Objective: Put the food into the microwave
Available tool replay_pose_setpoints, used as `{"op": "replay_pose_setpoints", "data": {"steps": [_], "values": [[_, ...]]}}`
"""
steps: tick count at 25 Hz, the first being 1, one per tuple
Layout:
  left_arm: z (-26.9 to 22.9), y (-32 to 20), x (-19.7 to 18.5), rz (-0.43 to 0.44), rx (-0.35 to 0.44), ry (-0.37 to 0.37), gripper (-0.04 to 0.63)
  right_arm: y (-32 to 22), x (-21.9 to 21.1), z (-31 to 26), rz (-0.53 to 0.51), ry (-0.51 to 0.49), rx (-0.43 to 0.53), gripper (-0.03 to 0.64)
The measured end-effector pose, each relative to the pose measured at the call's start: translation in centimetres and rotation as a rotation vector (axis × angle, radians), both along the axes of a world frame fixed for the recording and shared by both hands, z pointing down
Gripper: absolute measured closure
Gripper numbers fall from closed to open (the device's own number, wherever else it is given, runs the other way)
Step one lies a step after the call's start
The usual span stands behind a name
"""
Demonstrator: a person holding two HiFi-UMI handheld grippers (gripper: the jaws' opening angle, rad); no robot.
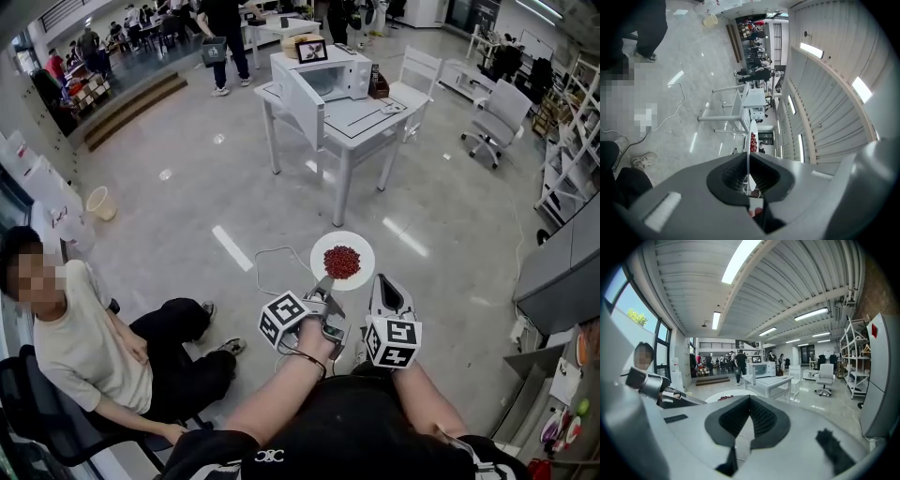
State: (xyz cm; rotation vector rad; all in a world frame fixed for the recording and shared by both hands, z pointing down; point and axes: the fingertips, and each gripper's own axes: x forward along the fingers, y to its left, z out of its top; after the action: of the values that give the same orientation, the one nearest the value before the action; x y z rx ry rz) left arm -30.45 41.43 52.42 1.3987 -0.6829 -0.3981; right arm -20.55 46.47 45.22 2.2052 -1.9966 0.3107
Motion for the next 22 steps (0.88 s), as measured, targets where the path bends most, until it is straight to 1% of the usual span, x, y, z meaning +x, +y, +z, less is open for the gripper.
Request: {"op": "replay_pose_setpoints", "data": {"steps": [7,13,22], "values": [[0.3,-0.5,-0.5,-0.013,-0.002,0.001,0.580,-0.6,-0.5,-0.1,-0.014,0.015,0.013,0.612],[-0.2,-1.4,-0.6,-0.024,0.017,0.002,0.580,-1.6,-0.4,-0.7,-0.023,0.017,0.036,0.612],[0.2,-3.5,1.0,-0.023,0.018,0.000,0.580,-3.4,1.5,0.0,-0.013,0.003,0.037,0.612]]}}
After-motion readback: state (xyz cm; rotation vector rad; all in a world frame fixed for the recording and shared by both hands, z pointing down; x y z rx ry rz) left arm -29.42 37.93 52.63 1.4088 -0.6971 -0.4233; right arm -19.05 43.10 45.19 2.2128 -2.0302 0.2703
